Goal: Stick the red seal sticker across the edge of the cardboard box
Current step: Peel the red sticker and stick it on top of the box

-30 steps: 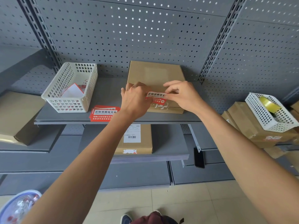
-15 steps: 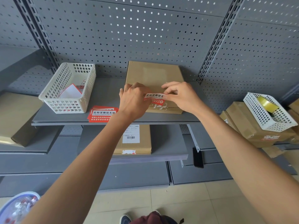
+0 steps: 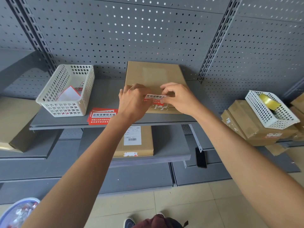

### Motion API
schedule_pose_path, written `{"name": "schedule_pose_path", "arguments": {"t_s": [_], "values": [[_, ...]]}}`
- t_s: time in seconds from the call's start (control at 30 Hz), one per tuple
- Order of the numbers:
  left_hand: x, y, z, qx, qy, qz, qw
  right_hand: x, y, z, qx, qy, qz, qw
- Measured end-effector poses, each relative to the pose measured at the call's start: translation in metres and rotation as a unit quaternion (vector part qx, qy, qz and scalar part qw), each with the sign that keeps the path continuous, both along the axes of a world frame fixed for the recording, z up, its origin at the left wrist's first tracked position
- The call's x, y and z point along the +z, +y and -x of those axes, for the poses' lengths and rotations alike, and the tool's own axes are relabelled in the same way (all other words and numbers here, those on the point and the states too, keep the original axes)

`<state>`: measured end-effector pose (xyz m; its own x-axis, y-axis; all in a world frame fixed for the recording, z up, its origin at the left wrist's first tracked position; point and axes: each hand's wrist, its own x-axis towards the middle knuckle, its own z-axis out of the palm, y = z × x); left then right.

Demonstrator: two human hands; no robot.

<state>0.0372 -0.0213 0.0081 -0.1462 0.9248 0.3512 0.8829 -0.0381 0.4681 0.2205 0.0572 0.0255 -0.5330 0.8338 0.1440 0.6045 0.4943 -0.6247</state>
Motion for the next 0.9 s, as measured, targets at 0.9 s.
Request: {"name": "schedule_pose_path", "arguments": {"t_s": [0.9], "values": [[-0.0066,0.0021,0.0098,-0.025,-0.021,-0.018,0.999,0.0061,-0.0001,0.0016,0.013,-0.031,0.018,0.999]]}}
